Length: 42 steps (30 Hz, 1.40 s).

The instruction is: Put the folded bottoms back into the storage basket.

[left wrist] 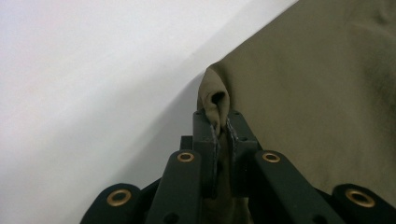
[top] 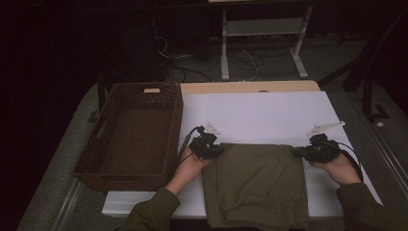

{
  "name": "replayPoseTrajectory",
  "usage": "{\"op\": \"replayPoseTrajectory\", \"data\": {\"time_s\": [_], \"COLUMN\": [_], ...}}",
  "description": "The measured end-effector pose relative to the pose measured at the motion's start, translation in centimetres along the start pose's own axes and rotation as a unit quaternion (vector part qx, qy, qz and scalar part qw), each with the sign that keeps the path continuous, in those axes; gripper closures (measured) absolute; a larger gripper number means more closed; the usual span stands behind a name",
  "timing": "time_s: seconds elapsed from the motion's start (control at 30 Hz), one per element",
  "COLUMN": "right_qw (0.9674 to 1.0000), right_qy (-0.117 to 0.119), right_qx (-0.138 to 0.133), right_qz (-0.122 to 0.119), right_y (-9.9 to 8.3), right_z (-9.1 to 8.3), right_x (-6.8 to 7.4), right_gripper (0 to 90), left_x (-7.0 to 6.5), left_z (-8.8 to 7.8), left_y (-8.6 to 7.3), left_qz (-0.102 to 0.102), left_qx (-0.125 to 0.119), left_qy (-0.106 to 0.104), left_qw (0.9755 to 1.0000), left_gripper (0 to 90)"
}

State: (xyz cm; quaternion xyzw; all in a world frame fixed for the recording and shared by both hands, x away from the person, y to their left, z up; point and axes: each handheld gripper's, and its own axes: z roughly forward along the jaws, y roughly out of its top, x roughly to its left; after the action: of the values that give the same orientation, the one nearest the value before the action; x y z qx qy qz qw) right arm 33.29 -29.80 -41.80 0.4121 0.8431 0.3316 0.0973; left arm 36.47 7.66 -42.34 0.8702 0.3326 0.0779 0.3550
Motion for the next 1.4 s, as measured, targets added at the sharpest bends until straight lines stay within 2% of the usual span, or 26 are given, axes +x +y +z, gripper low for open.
{"op": "replayPoseTrajectory", "data": {"time_s": [0.13, 0.4, 0.53, 0.77, 1.0, 1.1, 1.17, 1.23, 1.4], "right_qw": [0.9999, 0.9995, 0.9993, 0.9988, 0.9988, 0.9985, 0.9978, 0.9967, 0.9967], "right_qy": [-0.008, -0.021, -0.030, -0.031, -0.028, -0.025, -0.019, -0.003, -0.011], "right_qx": [-0.010, -0.006, -0.004, 0.003, 0.002, -0.004, -0.016, -0.026, -0.037], "right_qz": [0.009, 0.023, 0.024, 0.039, 0.039, 0.049, 0.062, 0.077, 0.072], "right_y": [0.9, 2.4, 2.9, 3.1, 2.8, 2.7, 2.7, 2.7, 2.8], "right_z": [0.3, 1.7, 2.5, 3.8, 4.1, 4.0, 3.9, 3.6, 3.1], "right_x": [-0.8, -2.2, -2.5, -3.1, -3.2, -3.3, -3.5, -3.6, -3.1], "right_gripper": [81.6, 81.5, 81.5, 81.4, 79.7, 72.6, 64.9, 54.4, 41.0], "left_x": [0.4, 1.6, 2.0, 2.4, 2.8, 2.8, 2.8, 2.8, 2.8], "left_z": [0.3, 1.2, 1.8, 2.4, 2.7, 2.8, 2.8, 2.8, 2.8], "left_y": [0.6, 1.2, 1.2, 0.8, 0.6, 0.5, 0.5, 0.5, 0.5], "left_qz": [-0.007, -0.020, -0.016, -0.020, -0.029, -0.029, -0.027, -0.026, -0.024], "left_qx": [-0.005, -0.008, -0.002, 0.005, 0.006, 0.006, 0.005, 0.005, 0.005], "left_qy": [0.017, 0.038, 0.044, 0.041, 0.029, 0.028, 0.028, 0.028, 0.028], "left_qw": [0.9998, 0.9991, 0.9989, 0.9990, 0.9991, 0.9992, 0.9992, 0.9993, 0.9993], "left_gripper": [84.1, 83.6, 83.5, 83.5, 83.3, 83.3, 83.3, 83.3, 83.2]}}
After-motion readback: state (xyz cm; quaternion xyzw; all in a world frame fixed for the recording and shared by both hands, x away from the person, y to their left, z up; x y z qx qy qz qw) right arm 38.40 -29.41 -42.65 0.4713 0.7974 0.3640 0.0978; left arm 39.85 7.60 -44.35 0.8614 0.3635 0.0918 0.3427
